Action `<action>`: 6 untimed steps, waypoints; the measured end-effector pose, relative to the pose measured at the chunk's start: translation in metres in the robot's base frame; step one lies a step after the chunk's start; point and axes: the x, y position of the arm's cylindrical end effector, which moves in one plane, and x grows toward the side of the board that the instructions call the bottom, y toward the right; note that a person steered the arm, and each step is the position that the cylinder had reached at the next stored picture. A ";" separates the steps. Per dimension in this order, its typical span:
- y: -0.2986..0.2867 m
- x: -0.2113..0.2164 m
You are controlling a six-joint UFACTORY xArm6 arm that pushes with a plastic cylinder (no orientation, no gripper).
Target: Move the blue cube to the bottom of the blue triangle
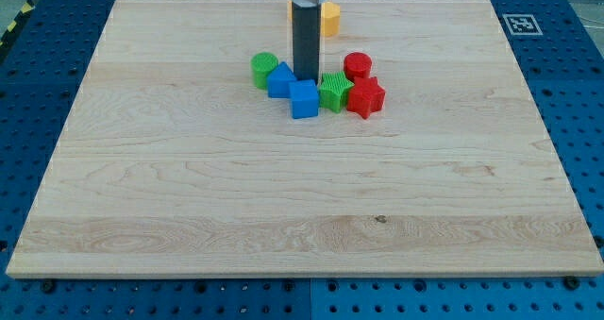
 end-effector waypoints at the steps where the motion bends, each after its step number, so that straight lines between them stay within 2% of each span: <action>1: 0.010 0.013; 2: 0.042 0.016; 3: 0.042 0.049; 4: 0.037 0.059; 6: -0.012 0.054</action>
